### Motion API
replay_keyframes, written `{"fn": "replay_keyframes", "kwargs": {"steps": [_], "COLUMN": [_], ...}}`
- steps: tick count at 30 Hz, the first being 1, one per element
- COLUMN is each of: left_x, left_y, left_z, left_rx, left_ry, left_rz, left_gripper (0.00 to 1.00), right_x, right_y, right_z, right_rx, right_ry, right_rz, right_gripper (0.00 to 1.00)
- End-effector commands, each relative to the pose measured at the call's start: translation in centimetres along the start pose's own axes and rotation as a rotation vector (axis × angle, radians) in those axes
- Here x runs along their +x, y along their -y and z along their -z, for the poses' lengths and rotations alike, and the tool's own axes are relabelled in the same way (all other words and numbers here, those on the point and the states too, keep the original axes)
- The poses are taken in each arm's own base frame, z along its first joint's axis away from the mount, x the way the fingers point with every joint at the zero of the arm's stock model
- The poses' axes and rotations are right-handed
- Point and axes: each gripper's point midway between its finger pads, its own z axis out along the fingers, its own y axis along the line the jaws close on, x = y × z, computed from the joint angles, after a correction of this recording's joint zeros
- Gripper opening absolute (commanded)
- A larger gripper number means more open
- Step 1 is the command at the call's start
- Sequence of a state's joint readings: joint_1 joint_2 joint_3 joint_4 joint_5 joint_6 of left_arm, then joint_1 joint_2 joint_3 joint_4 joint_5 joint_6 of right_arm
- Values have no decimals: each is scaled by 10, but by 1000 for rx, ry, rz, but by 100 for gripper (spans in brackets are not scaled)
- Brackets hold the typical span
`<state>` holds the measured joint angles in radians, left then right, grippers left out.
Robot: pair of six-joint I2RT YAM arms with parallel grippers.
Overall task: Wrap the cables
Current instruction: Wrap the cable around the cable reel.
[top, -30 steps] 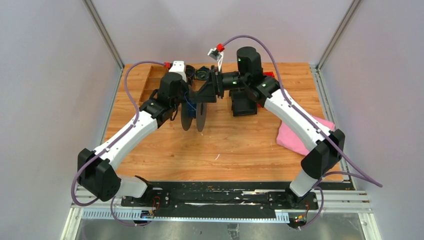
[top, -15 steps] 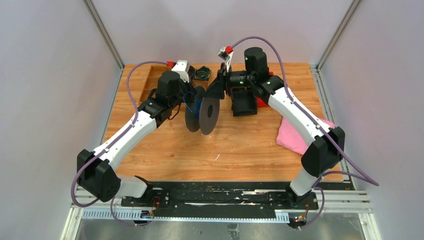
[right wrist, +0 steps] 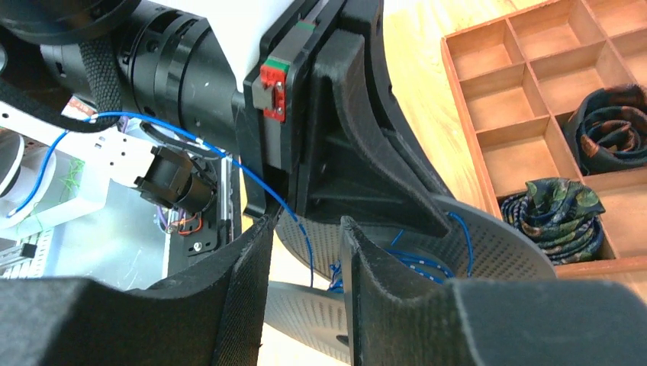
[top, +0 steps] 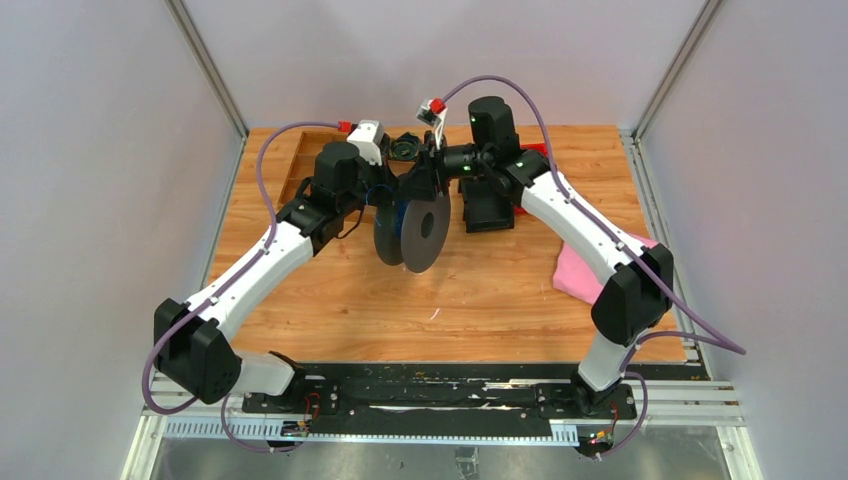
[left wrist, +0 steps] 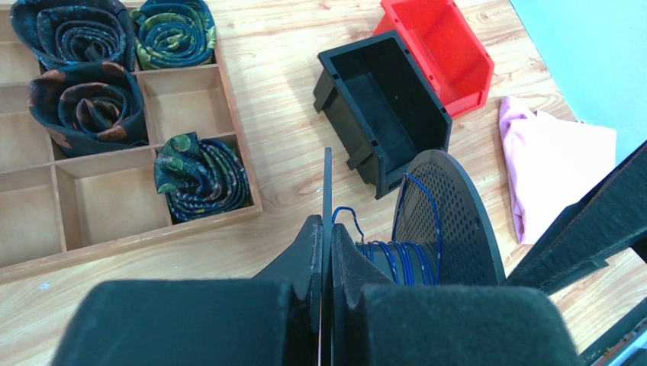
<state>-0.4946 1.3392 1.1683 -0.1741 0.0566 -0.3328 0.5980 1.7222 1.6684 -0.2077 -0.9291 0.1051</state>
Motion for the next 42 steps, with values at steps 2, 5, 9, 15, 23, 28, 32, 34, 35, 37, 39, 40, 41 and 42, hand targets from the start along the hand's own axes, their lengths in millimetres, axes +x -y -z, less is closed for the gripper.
{"fn": "replay_keyframes", "kwargs": {"steps": [2, 5, 9, 15, 23, 28, 32, 34, 35, 37, 39, 40, 41, 42], "left_x": [-37, -37, -37, -35, -36, -35, -36, -35, -35, -36, -36, -36, -36, -36], "left_y": [11, 11, 11, 12, 10, 9, 10, 11, 11, 14, 18, 19, 20, 22], "left_z": [7, 7, 7, 8, 11, 13, 15, 16, 16, 16, 16, 16, 17, 17], "left_rx": [35, 34, 39, 42, 36, 35, 43, 48, 53, 67, 84, 92, 100, 109], "left_ry": [123, 123, 122, 121, 127, 134, 141, 142, 141, 143, 143, 143, 144, 145], "left_rz": [6, 6, 6, 6, -1, -27, -40, -43, -44, -45, -43, -44, -45, -46], "left_gripper": [0, 1, 0, 0, 0, 0, 0, 0, 0, 0, 0, 0, 0, 0], "right_x": [-9, -7, -5, -10, -15, -22, -21, -16, -13, -5, 3, 7, 10, 14], "right_y": [-3, -6, -7, 0, 15, 42, 68, 83, 90, 103, 118, 124, 130, 136], "right_z": [-12, -16, -20, -21, -16, 2, 20, 28, 32, 39, 49, 52, 55, 58], "right_rx": [-8, -15, -11, 26, 110, 245, 341, 386, 406, 445, 495, 516, 532, 546], "right_ry": [-3, -12, -23, -18, -12, 7, 19, 19, 20, 18, 16, 14, 12, 8], "right_rz": [46, 54, 71, 70, 81, 60, 7, -35, -53, -91, -130, -141, -149, -160], "right_gripper": [37, 36, 34, 21, 1, 1, 1, 1, 1, 1, 1, 1, 1, 1]}}
